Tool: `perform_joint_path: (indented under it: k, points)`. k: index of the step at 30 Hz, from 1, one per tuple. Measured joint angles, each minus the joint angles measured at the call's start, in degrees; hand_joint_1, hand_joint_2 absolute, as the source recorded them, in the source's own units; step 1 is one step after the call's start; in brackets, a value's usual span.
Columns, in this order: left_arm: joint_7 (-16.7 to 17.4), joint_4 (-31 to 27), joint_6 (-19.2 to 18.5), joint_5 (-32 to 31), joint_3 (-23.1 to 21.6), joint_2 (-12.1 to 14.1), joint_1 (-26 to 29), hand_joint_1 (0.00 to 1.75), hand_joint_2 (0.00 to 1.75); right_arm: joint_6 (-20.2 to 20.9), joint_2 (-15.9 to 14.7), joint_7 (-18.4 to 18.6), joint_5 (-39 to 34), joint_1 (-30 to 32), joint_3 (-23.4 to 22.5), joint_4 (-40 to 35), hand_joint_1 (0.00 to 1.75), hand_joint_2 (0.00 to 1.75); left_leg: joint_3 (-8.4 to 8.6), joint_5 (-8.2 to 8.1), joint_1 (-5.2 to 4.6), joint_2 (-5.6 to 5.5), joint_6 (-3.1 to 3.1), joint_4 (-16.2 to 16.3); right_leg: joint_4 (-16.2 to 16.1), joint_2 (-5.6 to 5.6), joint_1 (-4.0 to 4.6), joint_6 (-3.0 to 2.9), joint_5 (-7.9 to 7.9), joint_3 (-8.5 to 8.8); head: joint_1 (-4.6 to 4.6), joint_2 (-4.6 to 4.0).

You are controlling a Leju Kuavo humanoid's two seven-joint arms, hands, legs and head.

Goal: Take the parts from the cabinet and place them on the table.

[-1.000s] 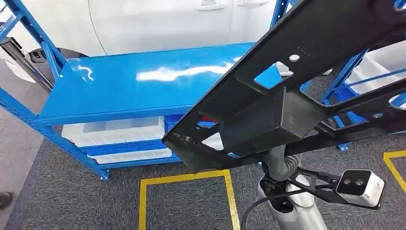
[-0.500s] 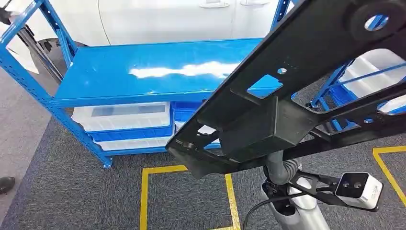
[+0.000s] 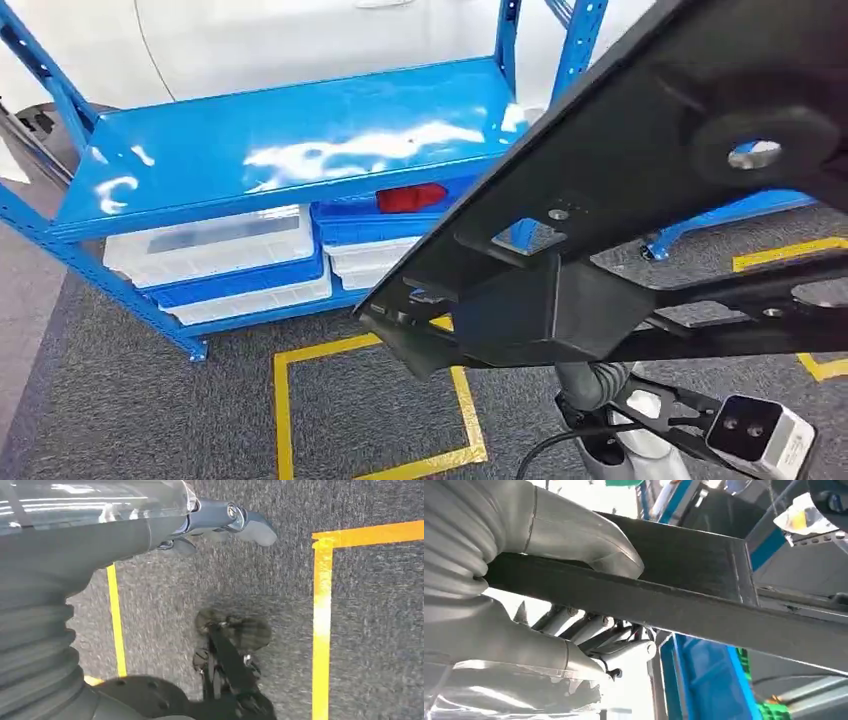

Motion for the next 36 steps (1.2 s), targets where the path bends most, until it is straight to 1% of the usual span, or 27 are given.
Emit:
perform_joint_path:
  k: [1,2,4,5,6,7,9,10,11,12,14,15,16,18,19,20,21,25,26,27,28,30,31,32,34,35,36]
  points:
    - [-0.1,0.0,0.0,0.0,0.0,0.0,0.0,0.00,1.75,-0.4,0.0,0.0,0.2,0.0,0.0,-0.3,1.75,1.75,-0.08,0.41,0.00,-0.03,0.07,0.8,0.0,0.53,0.03,0.05,0.21,-0.20,0.02,0.00]
    - [-0.2,0.0,0.0,0.0,0.0,0.0,0.0,0.00,1.75,-0.7,0.0,0.0,0.5,0.0,0.0,-0.7,1.75,1.75,1.21,2.13,-0.02,-0.10,0.29,-1.3,0.1,1.13,0.07,0.14,0.37,-0.34,0.02,0.00]
    - [-0.2,0.0,0.0,0.0,0.0,0.0,0.0,0.00,1.75,-1.4,0.0,0.0,0.9,-0.4,0.1,-1.3,1.75,1.75,6.46,6.86,-0.07,-0.87,1.04,-10.4,0.1,2.40,0.19,0.32,0.53,-0.31,0.00,0.00]
    - [-0.2,0.0,0.0,0.1,0.0,0.2,-0.1,0.00,1.75,-1.7,0.0,0.0,0.9,-0.9,0.2,-1.5,1.75,1.75,9.24,8.42,-0.16,-3.29,1.83,-15.9,0.1,2.90,-0.09,0.40,0.65,-0.37,0.02,0.00]
    - [-0.2,0.0,0.0,0.0,0.0,0.4,0.0,0.00,1.75,-2.2,-0.1,0.0,0.5,-1.5,0.3,-1.5,1.75,1.75,10.51,7.58,-0.09,-4.38,2.10,-17.6,0.1,3.45,0.16,0.74,0.86,-0.65,0.26,0.00]
    - [-0.3,0.0,0.2,-0.1,0.0,0.4,0.0,0.00,1.75,-3.0,-0.2,0.0,0.3,-1.9,0.5,-1.5,1.75,1.75,10.39,7.85,-0.24,-4.26,1.74,-18.1,0.1,3.98,-0.17,1.20,1.17,-0.85,-0.02,0.00]
    - [-0.4,0.0,0.3,-0.4,0.0,0.6,-0.2,0.00,1.75,-4.2,-0.7,0.0,-0.2,-2.1,0.7,-1.6,1.75,1.75,10.25,7.85,-0.54,-3.29,1.92,-18.4,-0.1,4.99,-0.46,1.92,1.61,-1.20,-0.04,0.00]
    - [-0.5,0.0,0.7,-0.8,0.0,0.5,-0.3,0.00,1.75,-4.9,-1.1,0.0,-0.2,-2.1,0.7,-1.8,1.75,1.75,10.47,8.35,-0.10,-2.68,2.28,-19.4,-0.2,5.43,-0.03,2.41,1.73,-1.29,0.00,0.00]
    - [-0.5,0.0,1.2,-1.0,-0.1,0.5,-0.4,0.00,1.75,-5.4,-1.5,0.0,0.0,-1.8,0.7,-2.4,1.75,1.75,10.66,8.76,0.13,-1.80,2.47,-19.9,0.8,3.65,-0.13,2.36,0.81,-1.61,0.00,0.00]
    - [-0.5,0.0,1.8,-1.4,-0.1,0.5,-0.3,0.00,1.75,-6.1,-2.0,0.0,0.4,-1.8,0.8,-3.1,1.75,1.75,10.53,8.89,0.17,-1.38,2.76,-20.0,3.8,1.76,0.01,2.52,-1.47,-3.13,0.42,0.00]
    - [-0.4,0.0,2.5,-1.6,-0.1,0.5,0.0,0.00,1.75,-6.8,-2.3,0.0,1.1,-1.1,1.0,-4.0,1.75,1.75,10.29,8.88,0.10,-0.07,2.86,-19.9,12.6,0.55,-0.22,3.08,-5.86,-7.23,0.52,0.00]
    - [-0.1,0.0,2.9,-1.7,-0.1,0.4,0.2,0.00,1.75,-7.2,-2.5,0.0,1.5,-0.4,1.1,-4.3,1.75,1.75,10.13,8.86,0.10,0.61,2.88,-19.8,16.5,0.35,-0.37,3.36,-7.23,-9.05,0.57,0.00]
    - [0.2,0.0,3.3,-1.7,-0.1,0.3,0.2,0.00,1.75,-7.6,-2.6,0.0,2.1,0.6,1.3,-4.9,1.75,1.75,9.99,8.85,0.11,1.21,2.86,-19.7,18.2,0.23,-0.58,3.60,-7.28,-9.87,0.57,0.00]
    - [1.1,0.0,4.3,-1.9,-0.1,-0.1,0.3,0.00,1.75,-8.0,-2.8,0.0,3.6,2.8,1.8,-6.1,1.75,1.75,9.98,8.62,0.21,2.30,2.58,-19.4,12.8,-0.33,-1.01,3.92,-3.71,-6.87,0.57,0.00]
    - [1.5,0.0,4.8,-1.9,-0.1,-0.5,0.3,0.00,1.75,-8.2,-2.9,0.0,4.1,3.6,2.3,-6.7,1.75,1.75,9.99,8.30,0.29,2.86,2.32,-19.0,7.2,-1.22,-1.15,4.06,-1.16,-3.89,0.57,0.00]
    - [1.8,0.0,5.2,-1.8,-0.1,-0.6,0.4,0.00,1.75,-8.5,-3.0,0.0,4.4,4.2,2.5,-7.2,1.75,1.75,9.96,7.89,0.26,3.29,1.97,-18.4,1.8,-3.33,-1.16,4.12,0.64,-0.95,0.59,0.00]
    - [2.3,0.0,5.5,-1.7,-0.1,-0.6,0.4,0.00,1.75,-8.9,-3.0,0.0,4.9,4.9,2.7,-7.7,1.75,1.75,9.80,7.53,-0.18,3.58,1.46,-18.1,1.3,-5.07,-0.54,3.41,-0.53,-0.74,0.57,0.00]
    - [4.2,0.0,6.8,-1.8,-0.1,-1.3,0.5,0.00,1.75,-10.5,-3.1,0.0,6.1,7.5,3.9,-9.4,1.75,1.75,10.12,7.31,-0.06,5.49,0.39,-17.8,1.1,-2.44,-0.51,1.82,0.03,-1.44,0.50,0.00]
    - [4.4,0.0,7.3,-1.9,-0.1,-1.5,0.5,0.00,1.75,-10.9,-3.1,0.0,6.1,7.8,4.2,-9.8,1.75,1.75,9.98,6.62,0.20,4.32,-0.14,-17.5,0.8,-1.95,-0.81,1.34,0.33,-1.37,0.50,0.00]
    - [4.4,0.0,7.6,-2.0,-0.1,-1.7,0.5,0.00,1.75,-11.2,-3.3,0.0,5.9,8.1,4.4,-10.2,1.75,1.75,9.38,4.92,0.41,1.76,-0.33,-15.7,0.7,-1.46,-0.83,1.07,0.47,-1.42,0.35,0.00]
    - [4.3,0.0,7.9,-2.5,-0.1,-1.9,0.6,0.00,1.75,-11.9,-3.4,0.0,5.7,8.2,4.6,-10.4,1.75,1.75,7.75,2.44,0.47,0.56,-0.39,-11.8,0.7,-0.98,-0.82,0.83,0.61,-1.60,0.33,0.00]
    - [4.3,0.0,8.2,-3.1,-0.2,-2.0,0.8,0.00,1.75,-12.1,-4.0,0.0,5.5,8.9,4.7,-10.6,1.75,1.75,3.64,-1.69,0.46,-0.02,-0.49,-2.6,0.7,0.31,-0.60,0.55,0.81,-1.92,0.35,0.00]
    - [4.3,0.0,8.0,-3.5,-0.2,-2.1,1.0,0.00,1.75,-12.1,-4.4,0.0,5.3,9.4,4.7,-10.6,1.75,1.75,2.21,-2.32,0.46,-0.05,-0.43,0.5,0.8,1.08,-0.49,0.47,0.89,-2.02,0.35,0.00]
    - [4.2,0.1,7.8,-3.7,-0.3,-2.1,1.1,0.00,1.75,-12.4,-4.9,0.0,5.0,9.8,4.7,-10.6,1.75,1.75,2.14,-1.64,0.45,-0.07,-0.23,0.6,0.8,1.80,-0.46,0.53,0.94,-2.04,0.35,0.00]
    - [3.9,0.1,6.4,-4.1,-0.5,-2.2,1.0,0.00,1.75,-13.1,-6.4,0.0,4.2,10.7,4.6,-11.1,1.75,1.75,5.47,3.01,0.43,-0.50,0.38,-6.5,0.9,3.29,-0.39,0.65,1.01,-1.90,0.35,0.00]
    - [3.8,0.1,5.5,-4.2,-0.7,-2.2,0.9,0.00,1.75,-13.5,-7.1,0.0,4.0,11.2,4.4,-11.5,1.75,1.75,8.16,5.79,0.42,-1.67,0.82,-12.1,0.9,4.00,-0.36,0.75,1.07,-1.79,0.35,0.00]
    - [3.5,0.1,4.8,-4.3,-0.8,-2.1,1.0,0.00,1.75,-13.9,-7.8,0.0,3.8,11.6,4.2,-11.9,1.75,1.75,10.02,6.90,0.40,-4.83,1.37,-16.4,0.8,4.54,-0.55,0.90,1.17,-1.85,0.35,0.00]
